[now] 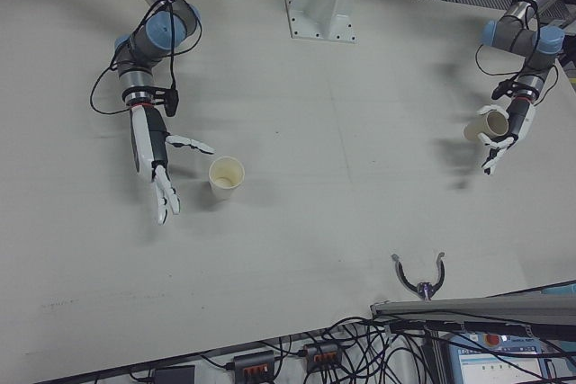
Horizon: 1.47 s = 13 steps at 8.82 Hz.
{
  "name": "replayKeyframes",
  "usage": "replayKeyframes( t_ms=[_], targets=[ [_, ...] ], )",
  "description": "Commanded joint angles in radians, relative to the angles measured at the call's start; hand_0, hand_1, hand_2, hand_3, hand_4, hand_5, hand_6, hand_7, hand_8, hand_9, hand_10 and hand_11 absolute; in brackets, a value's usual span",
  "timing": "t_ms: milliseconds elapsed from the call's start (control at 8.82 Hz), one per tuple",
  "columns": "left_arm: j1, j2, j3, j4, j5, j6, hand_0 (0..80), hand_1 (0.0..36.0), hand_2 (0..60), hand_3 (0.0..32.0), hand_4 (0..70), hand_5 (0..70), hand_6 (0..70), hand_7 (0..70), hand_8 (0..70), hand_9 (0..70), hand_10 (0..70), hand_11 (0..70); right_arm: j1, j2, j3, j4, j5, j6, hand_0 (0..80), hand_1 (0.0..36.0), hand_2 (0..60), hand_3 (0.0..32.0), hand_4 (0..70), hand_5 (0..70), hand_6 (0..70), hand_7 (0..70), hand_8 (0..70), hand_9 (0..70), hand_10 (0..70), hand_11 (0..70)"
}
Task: Pour water
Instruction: 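Wrap the right hand fingers around the standing white cup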
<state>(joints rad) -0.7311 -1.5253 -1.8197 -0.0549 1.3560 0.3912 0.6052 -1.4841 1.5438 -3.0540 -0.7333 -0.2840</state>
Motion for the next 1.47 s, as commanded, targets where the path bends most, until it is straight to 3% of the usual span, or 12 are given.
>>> replayKeyframes(
  t_ms=[0, 1021, 1361],
  targets=[
    [0.002, -0.001, 0.013, 0.0, 0.0, 0.001, 45.9, 25.3, 60.0, 0.0, 55.0, 51.7, 8.5, 14.2, 2.9, 2.6, 1.7, 3.2, -0.012, 0.005, -0.01, 0.0, 0.0, -0.038, 57.0, 26.5, 13.1, 0.0, 0.0, 0.0, 0.0, 0.0, 0.0, 0.0, 0.0, 0.0],
    [0.002, 0.001, 0.019, -0.003, 0.0, 0.001, 45.3, 24.4, 60.0, 0.0, 52.7, 49.9, 8.2, 13.5, 3.4, 3.2, 2.0, 3.4, -0.053, 0.083, -0.016, -0.003, 0.003, -0.127, 54.5, 24.6, 14.5, 0.0, 0.0, 1.5, 0.0, 0.0, 0.0, 0.0, 0.0, 0.4],
    [0.002, 0.001, 0.019, -0.003, 0.0, 0.001, 45.6, 24.6, 60.0, 0.0, 52.6, 49.8, 8.2, 13.5, 3.4, 3.3, 2.0, 3.5, -0.042, 0.073, -0.016, -0.003, 0.005, -0.113, 55.3, 25.3, 15.4, 0.0, 1.1, 2.9, 0.0, 0.0, 0.0, 0.0, 0.0, 0.5]
  ],
)
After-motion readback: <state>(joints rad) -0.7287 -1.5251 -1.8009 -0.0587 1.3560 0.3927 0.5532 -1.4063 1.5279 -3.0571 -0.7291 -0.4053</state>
